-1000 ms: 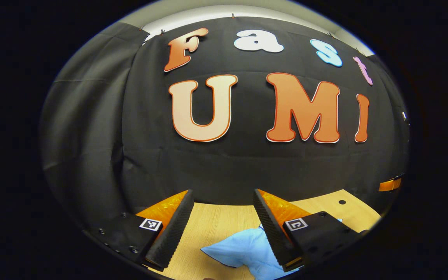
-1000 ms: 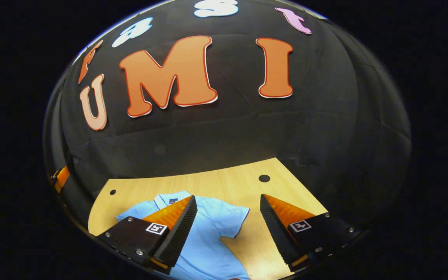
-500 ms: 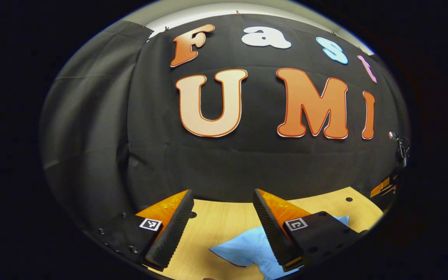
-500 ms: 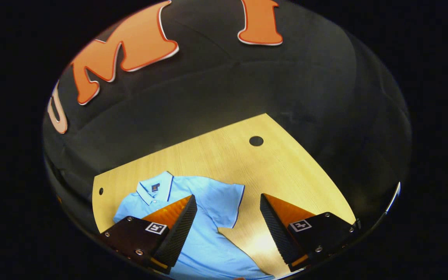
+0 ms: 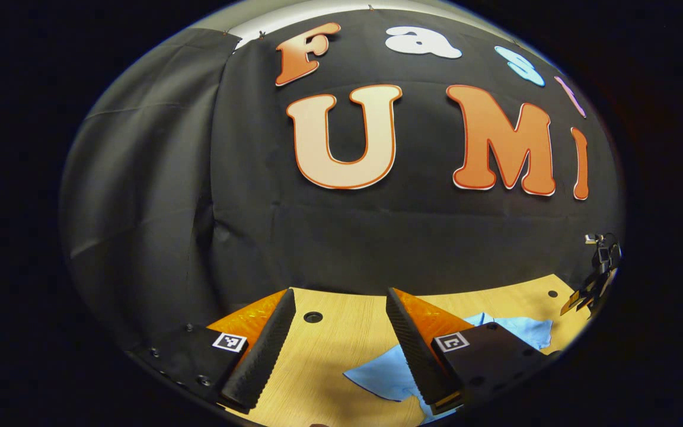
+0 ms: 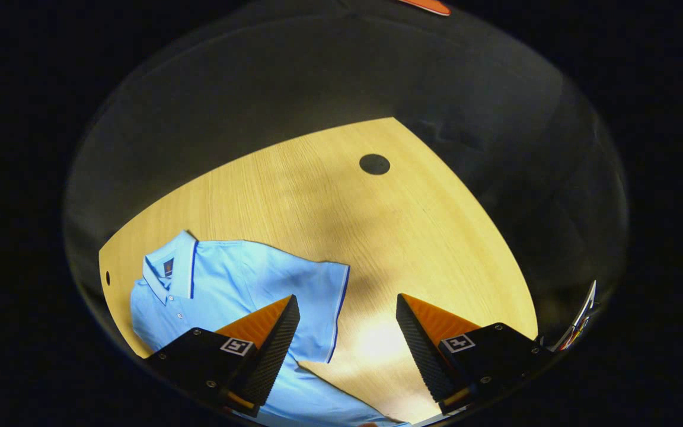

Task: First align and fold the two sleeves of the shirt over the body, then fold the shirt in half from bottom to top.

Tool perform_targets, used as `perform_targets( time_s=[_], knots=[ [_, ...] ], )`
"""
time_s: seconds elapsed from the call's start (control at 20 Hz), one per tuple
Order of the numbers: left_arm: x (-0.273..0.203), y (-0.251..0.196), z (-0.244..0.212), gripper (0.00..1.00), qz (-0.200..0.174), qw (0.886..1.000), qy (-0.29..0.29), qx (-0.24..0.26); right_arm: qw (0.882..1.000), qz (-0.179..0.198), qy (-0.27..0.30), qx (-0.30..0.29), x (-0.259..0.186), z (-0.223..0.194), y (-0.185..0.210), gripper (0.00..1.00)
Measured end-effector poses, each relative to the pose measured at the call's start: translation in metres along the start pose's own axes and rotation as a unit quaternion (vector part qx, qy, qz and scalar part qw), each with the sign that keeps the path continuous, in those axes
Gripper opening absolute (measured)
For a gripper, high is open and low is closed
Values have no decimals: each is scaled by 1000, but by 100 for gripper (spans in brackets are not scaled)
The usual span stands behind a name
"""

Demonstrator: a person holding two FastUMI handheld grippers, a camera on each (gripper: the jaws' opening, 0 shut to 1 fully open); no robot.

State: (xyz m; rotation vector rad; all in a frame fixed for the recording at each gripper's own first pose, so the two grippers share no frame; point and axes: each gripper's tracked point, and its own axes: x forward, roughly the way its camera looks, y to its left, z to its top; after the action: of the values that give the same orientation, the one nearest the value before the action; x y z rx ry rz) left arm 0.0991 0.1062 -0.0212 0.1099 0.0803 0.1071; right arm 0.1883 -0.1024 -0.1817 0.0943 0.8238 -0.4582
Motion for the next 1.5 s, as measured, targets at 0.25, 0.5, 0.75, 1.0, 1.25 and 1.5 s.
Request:
perform_targets(
  time_s=[0.25,0.5,0.75,1.0,1.25,1.5],
  knots=[
    [7,-4,-7,99,-1,1000,11,0,998,-9,56,8,34,-21,1,100],
    [9,5,-22,99,6,1000,29,-7,996,-8,89,13,49,-39,2,100],
    [11,8,-32,100,10,999,40,-12,994,-4,105,23,56,-46,2,100],
    [13,9,-41,100,16,999,50,-14,994,-7,106,28,55,-45,0,98],
    [11,10,-39,99,12,999,45,-12,995,-4,93,32,50,-32,-18,48],
    [10,11,-42,100,4,999,47,-9,993,36,83,70,46,-28,2,3]
  ],
)
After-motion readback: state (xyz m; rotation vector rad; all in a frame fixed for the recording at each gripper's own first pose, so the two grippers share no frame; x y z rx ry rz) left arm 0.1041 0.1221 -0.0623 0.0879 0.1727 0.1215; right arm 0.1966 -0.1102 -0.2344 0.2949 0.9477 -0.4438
